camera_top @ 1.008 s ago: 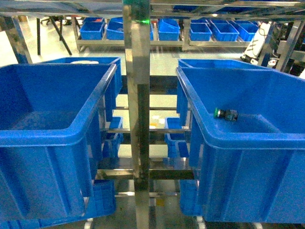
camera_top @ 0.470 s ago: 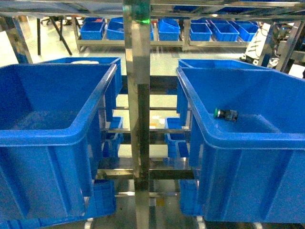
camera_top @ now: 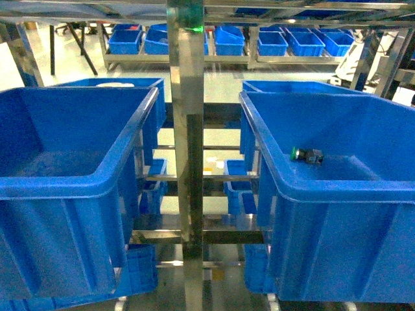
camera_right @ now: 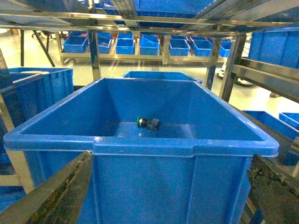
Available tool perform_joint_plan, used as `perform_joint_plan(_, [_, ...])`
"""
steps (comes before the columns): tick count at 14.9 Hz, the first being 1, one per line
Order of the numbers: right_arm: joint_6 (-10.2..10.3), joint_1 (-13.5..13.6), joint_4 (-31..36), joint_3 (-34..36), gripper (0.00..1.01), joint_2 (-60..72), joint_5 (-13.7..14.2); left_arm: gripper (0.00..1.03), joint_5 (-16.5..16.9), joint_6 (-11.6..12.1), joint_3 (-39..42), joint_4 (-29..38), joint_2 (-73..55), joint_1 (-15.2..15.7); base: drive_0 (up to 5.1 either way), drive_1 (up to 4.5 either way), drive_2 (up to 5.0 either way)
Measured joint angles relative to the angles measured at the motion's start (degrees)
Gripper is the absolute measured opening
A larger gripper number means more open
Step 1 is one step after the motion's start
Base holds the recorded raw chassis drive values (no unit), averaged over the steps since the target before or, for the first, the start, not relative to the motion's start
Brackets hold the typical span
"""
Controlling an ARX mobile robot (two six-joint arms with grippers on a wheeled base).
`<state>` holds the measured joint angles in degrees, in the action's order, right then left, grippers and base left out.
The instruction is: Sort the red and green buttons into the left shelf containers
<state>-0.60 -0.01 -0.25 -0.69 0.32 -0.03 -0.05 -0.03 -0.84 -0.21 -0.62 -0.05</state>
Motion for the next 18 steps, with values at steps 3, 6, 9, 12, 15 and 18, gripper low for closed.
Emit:
perform_joint_plan(3, [0.0, 0.0, 0.0, 0.0, 0.98, 0.0, 0.0, 0.98, 0.0, 0.0, 0.0, 0.0, 0.0, 0.0, 0.0, 0.00, 0.0])
perform_joint_plan(6, [0.0, 0.0, 0.0, 0.0, 0.98, 0.0, 0.0, 0.98, 0.0, 0.0, 0.0, 0.0, 0.0, 0.0, 0.0, 0.00, 0.0])
perform_joint_plan(9, [0.0, 0.0, 0.0, 0.0, 0.98, 0.0, 0.0, 0.98, 0.0, 0.0, 0.0, 0.0, 0.0, 0.0, 0.0, 0.00, 0.0])
perform_joint_plan(12, [0.0, 0.0, 0.0, 0.0, 0.98, 0.0, 0.0, 0.98, 0.0, 0.0, 0.0, 0.0, 0.0, 0.0, 0.0, 0.00, 0.0])
perform_joint_plan(15, [0.0, 0.0, 0.0, 0.0, 0.98, 0.0, 0.0, 0.98, 0.0, 0.0, 0.0, 0.0, 0.0, 0.0, 0.0, 0.00, 0.0])
perform_joint_plan(18, [0.0, 0.0, 0.0, 0.0, 0.98, 0.0, 0.0, 0.98, 0.0, 0.0, 0.0, 0.0, 0.0, 0.0, 0.0, 0.00, 0.0])
